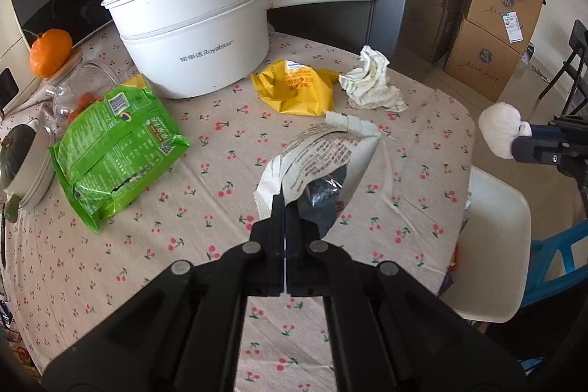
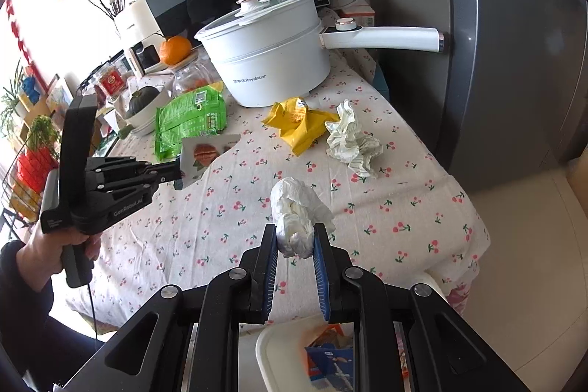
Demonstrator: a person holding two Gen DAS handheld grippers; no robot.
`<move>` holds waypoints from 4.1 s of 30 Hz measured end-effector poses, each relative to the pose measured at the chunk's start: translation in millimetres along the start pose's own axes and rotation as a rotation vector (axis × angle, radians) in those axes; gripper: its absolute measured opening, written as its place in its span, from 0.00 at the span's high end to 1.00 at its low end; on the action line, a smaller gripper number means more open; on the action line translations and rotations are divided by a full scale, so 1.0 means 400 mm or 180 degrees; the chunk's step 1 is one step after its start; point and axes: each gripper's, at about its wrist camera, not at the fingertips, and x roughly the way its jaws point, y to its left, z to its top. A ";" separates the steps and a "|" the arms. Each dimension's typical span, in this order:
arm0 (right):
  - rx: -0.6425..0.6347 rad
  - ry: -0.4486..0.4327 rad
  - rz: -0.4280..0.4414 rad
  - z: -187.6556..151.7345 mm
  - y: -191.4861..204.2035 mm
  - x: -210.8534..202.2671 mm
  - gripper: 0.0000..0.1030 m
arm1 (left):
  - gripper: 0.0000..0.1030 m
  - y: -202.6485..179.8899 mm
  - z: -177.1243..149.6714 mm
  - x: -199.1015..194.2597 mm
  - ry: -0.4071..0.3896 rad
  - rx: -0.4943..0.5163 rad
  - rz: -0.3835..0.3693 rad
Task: Collect trash
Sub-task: 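Carry the packet and tissue over the white bin and open both tools, then grasp the large crumpled tissue with the right tool, then grasp the yellow snack packet with the left tool while the right holds the tissue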
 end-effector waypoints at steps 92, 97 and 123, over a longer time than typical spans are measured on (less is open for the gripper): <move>-0.0034 0.0091 -0.0783 0.161 -0.052 0.367 0.19 | 0.05 0.082 0.001 0.193 0.0235 -0.0871 0.0625; -0.0043 0.0006 -0.0677 0.176 -0.042 0.410 0.29 | 0.05 0.103 0.003 0.214 0.0256 -0.0946 0.0580; -0.0011 -0.0019 -0.0677 0.133 -0.211 0.247 0.48 | 0.64 0.149 0.232 0.393 -0.0381 -0.1804 -0.0250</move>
